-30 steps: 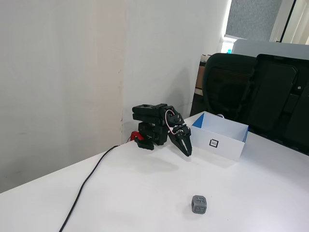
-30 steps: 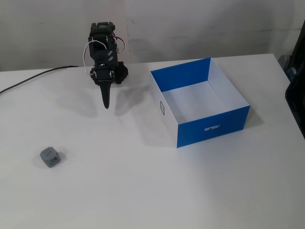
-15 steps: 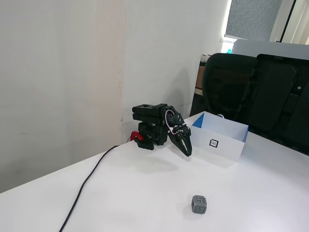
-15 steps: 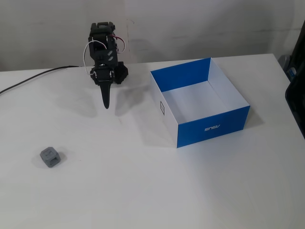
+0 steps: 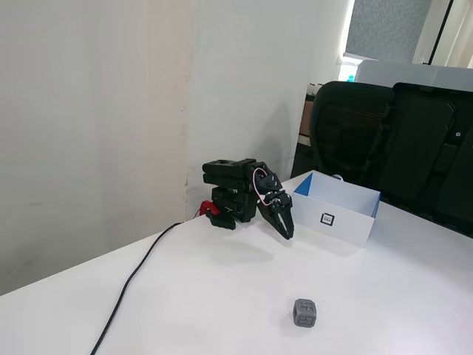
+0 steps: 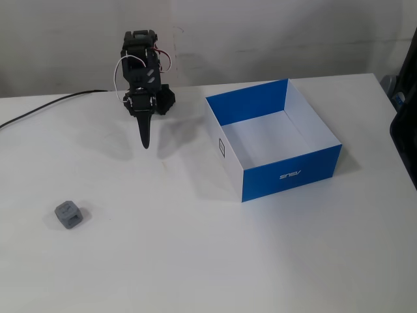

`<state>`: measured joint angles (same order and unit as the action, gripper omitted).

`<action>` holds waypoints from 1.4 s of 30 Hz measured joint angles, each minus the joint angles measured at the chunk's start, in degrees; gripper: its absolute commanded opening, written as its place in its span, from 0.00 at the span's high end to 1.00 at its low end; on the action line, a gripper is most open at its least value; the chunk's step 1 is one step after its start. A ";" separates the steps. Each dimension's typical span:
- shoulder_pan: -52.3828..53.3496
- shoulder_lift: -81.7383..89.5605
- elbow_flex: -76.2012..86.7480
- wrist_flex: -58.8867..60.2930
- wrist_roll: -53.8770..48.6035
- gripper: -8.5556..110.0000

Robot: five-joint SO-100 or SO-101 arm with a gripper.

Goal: Grasp the gray block and put it in the box.

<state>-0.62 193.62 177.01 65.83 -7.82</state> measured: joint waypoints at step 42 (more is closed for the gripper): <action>-8.09 0.00 -2.64 -2.46 7.12 0.93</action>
<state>-8.70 193.62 174.38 63.37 -0.70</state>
